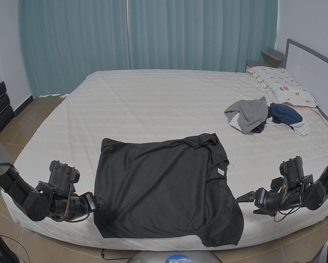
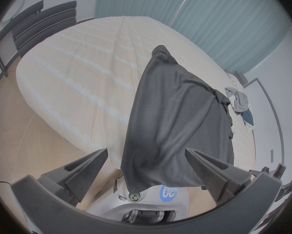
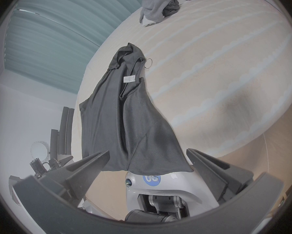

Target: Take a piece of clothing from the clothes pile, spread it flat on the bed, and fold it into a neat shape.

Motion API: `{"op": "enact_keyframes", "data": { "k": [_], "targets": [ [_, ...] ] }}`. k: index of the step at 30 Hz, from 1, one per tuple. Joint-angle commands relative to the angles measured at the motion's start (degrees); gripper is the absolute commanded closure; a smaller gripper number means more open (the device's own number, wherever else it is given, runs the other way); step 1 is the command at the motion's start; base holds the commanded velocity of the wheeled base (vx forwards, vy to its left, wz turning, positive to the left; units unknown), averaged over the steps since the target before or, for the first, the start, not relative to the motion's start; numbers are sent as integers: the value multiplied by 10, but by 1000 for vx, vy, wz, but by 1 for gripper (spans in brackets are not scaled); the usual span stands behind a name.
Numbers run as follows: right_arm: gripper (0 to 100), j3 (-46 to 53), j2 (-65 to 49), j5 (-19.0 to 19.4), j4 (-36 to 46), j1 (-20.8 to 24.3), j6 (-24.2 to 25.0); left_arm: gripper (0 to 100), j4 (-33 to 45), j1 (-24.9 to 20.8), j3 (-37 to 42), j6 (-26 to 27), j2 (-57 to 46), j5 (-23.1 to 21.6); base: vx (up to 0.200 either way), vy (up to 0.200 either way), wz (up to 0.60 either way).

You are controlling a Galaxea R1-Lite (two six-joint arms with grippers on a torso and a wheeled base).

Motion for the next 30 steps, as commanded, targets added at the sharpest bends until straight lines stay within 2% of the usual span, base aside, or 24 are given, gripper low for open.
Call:
{"op": "enact_keyframes", "data": {
  "k": [1,3,8,12,16,20,25,30],
  "targets": [
    [0,-1,7,1,-1,-6,1,0,-1,11,-4,0,1,-1,0,200,0],
    [0,-2,7,1,-2,-6,1,0,-3,11,-4,0,1,-1,0,200,0],
    [0,-6,7,0,-4,-10,1,0,-4,11,-4,0,2,-3,0,0,0],
    [0,-16,6,-1,-4,-14,12,0,-3,11,-11,-4,2,-22,0,0,0],
    [0,-18,5,-3,-4,-21,23,0,-3,11,-20,-39,2,-36,0,0,0],
    [0,-18,7,-6,-6,-24,21,0,-3,10,-23,-44,3,-38,0,0,0],
    [0,-16,22,-5,-11,-46,5,0,-2,10,-22,-44,3,-51,0,0,0],
    [0,-15,65,-6,-28,-54,-43,0,-2,8,-22,-44,4,-51,0,0,0]
  ]
}}
